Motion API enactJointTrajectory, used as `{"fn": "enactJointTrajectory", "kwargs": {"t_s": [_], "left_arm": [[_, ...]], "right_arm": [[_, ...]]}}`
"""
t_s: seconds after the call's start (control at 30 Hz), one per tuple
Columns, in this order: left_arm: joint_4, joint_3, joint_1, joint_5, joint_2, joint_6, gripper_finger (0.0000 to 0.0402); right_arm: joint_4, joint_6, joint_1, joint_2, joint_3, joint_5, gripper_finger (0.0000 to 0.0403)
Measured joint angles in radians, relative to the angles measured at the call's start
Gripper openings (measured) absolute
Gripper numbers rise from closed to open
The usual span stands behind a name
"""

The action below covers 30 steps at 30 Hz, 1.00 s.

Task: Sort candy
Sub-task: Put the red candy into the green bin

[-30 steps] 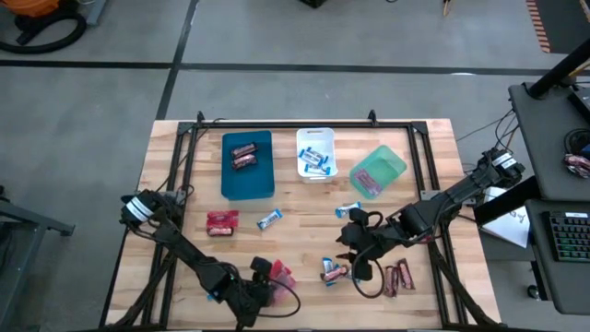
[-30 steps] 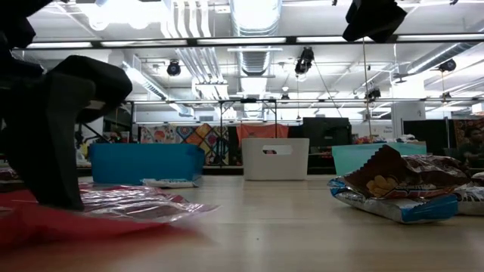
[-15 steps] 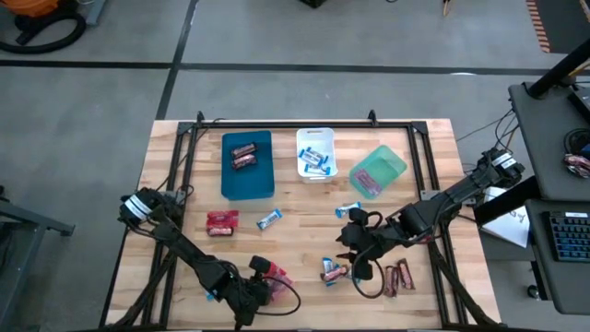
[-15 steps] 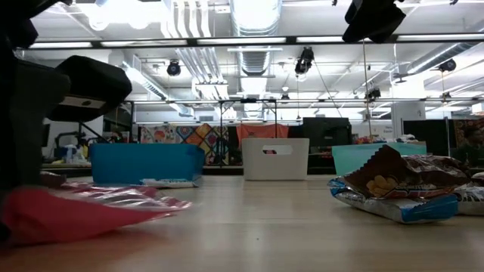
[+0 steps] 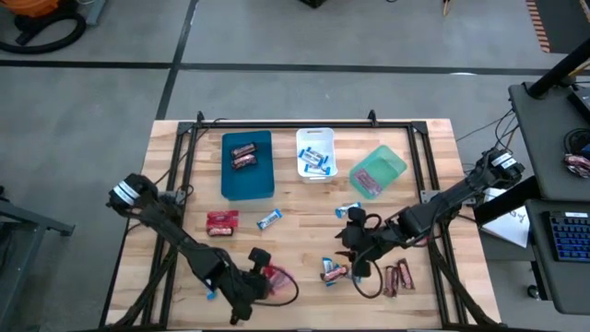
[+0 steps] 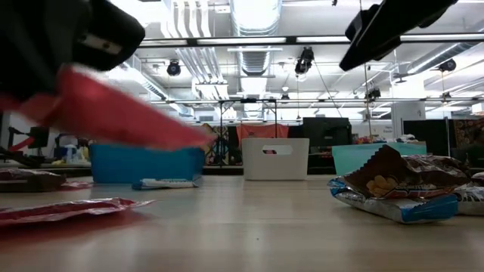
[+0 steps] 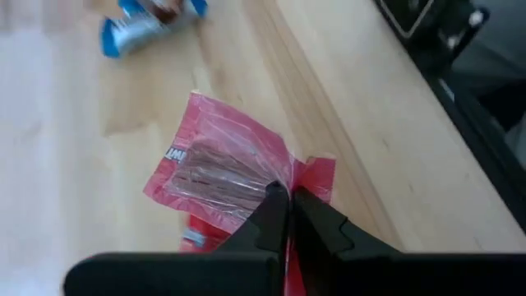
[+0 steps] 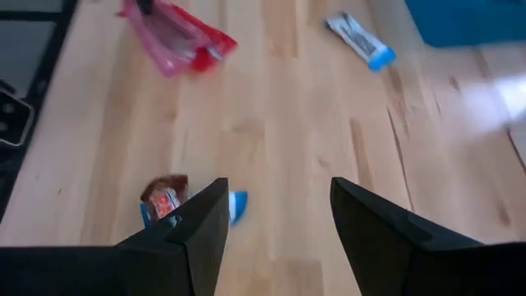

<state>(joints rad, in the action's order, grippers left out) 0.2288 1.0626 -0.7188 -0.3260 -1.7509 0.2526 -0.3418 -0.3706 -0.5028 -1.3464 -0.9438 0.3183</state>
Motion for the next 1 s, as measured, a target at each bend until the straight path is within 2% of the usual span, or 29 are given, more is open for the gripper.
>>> {"fn": "enactJointTrajectory", "kwargs": {"t_s": [0.3, 0.43, 0.67, 1.0], "left_arm": [[-0.012, 0.000, 0.138, -0.004, 0.137, -0.082, 0.0000], [-0.046, 0.001, 0.219, 0.008, 0.177, -0.088, 0.0000], [-0.142, 0.001, 0.357, 0.163, 0.188, -0.156, 0.0000], [-0.187, 0.001, 0.540, 0.308, 0.195, -0.187, 0.0000]], "right_arm": [[0.401, 0.369, -0.003, 0.000, 0.094, 0.004, 0.0203], [0.484, 0.493, -0.001, 0.000, 0.099, 0.071, 0.0203], [0.533, 0.637, 0.049, 0.000, 0.099, 0.153, 0.0203], [0.470, 0.679, 0.143, 0.000, 0.099, 0.097, 0.0203]]}}
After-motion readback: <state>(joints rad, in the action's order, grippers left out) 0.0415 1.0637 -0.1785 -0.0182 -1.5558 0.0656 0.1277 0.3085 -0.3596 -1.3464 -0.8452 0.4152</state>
